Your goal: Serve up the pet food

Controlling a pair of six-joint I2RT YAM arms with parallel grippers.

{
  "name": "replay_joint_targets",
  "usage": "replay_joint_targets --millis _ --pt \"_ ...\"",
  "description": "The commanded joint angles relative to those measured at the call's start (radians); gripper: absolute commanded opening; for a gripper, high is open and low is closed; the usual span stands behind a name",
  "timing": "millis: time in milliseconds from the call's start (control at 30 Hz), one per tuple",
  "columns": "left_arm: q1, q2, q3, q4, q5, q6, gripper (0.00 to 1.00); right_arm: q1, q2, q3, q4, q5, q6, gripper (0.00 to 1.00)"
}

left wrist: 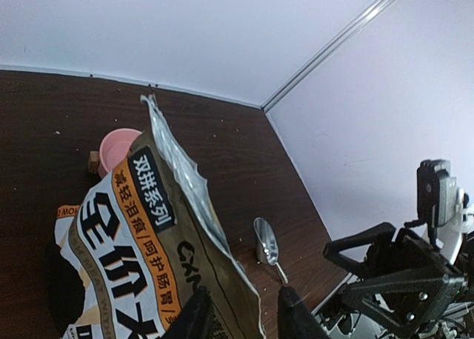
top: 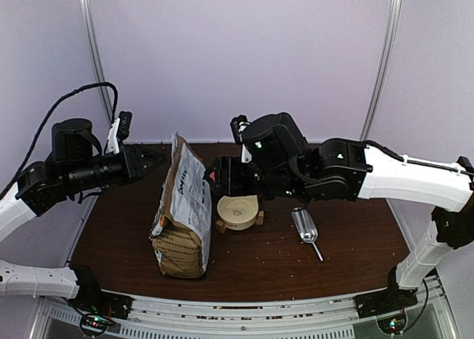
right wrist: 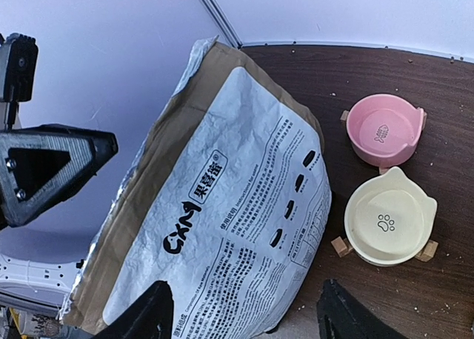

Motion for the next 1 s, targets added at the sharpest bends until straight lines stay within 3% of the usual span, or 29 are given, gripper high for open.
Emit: replay_joint_targets --millis 0,267,967 --pt "0.054 0.022 -0.002 0.161 0.015 -0.041 0.33 0.006 0.004 0.033 -0.021 -0.001 0.002 0.67" --pt "0.138 0.082 -0.007 0.221 0.094 -0.061 0.30 0.004 0.002 0.034 -0.026 0.001 -0.006 0.66" --pt "0.169 0.150 -0.046 0.235 0.148 -0.082 0.24 0.005 0.004 0.038 -0.040 0.005 -0.010 0.65"
